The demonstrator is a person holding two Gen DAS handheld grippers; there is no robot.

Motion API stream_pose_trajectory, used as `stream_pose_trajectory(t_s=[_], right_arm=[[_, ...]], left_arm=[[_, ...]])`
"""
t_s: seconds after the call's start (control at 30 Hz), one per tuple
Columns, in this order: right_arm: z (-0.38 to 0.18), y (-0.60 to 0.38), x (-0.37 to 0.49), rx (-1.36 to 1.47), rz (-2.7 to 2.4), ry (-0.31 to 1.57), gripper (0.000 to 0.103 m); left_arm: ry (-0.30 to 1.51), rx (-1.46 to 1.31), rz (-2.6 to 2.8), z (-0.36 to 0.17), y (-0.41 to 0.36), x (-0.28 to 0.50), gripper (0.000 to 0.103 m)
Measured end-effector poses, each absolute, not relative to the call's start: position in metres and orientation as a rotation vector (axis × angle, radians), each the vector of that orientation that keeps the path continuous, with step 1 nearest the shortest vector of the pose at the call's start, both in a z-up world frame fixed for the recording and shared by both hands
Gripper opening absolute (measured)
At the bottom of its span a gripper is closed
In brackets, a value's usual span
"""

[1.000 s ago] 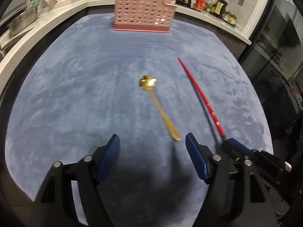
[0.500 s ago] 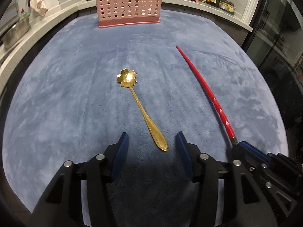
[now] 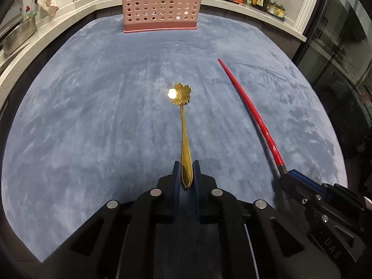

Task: Organize utensils
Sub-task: 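Lift the red chopstick and gold spoon up over the pink holder with both tools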

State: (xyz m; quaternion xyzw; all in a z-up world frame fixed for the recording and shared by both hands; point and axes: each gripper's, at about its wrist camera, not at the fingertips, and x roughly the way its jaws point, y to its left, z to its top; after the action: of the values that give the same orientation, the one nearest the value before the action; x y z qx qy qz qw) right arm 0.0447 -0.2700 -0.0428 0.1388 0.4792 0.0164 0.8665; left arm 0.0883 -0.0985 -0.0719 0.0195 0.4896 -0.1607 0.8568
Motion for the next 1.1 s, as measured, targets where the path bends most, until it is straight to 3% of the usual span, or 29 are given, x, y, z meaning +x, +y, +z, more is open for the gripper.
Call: stream_pose_trajectory(t_s=[0.7,0.9,0.97,1.03,1.1], right_arm=[[0.046,-0.26,0.039,0.298,0.07,0.817,0.007],[0.058,-0.266,0.044,0.3,0.059,0.784,0.007],[0.053,-0.266,0.043,0.303,0.057,0.798,0.007],[0.048,-0.266,0.042,0.312,0.057,0.814,0.007],[0.043,-0.265,0.039,0.317,0.06,0.829,0.007]], left_arm=[[0.901,-0.06,-0.348,0.012,-0.059,0.082,0.0],[0.93,-0.048,-0.37,-0.002,-0.06,0.08,0.001],[0.96,-0.042,-0.389,-0.013,-0.063,0.076,0.004],[0.995,-0.025,-0.394,-0.028,-0.067,0.07,0.017],[1.02,-0.009,-0.395,-0.041,-0.068,0.065,0.023]])
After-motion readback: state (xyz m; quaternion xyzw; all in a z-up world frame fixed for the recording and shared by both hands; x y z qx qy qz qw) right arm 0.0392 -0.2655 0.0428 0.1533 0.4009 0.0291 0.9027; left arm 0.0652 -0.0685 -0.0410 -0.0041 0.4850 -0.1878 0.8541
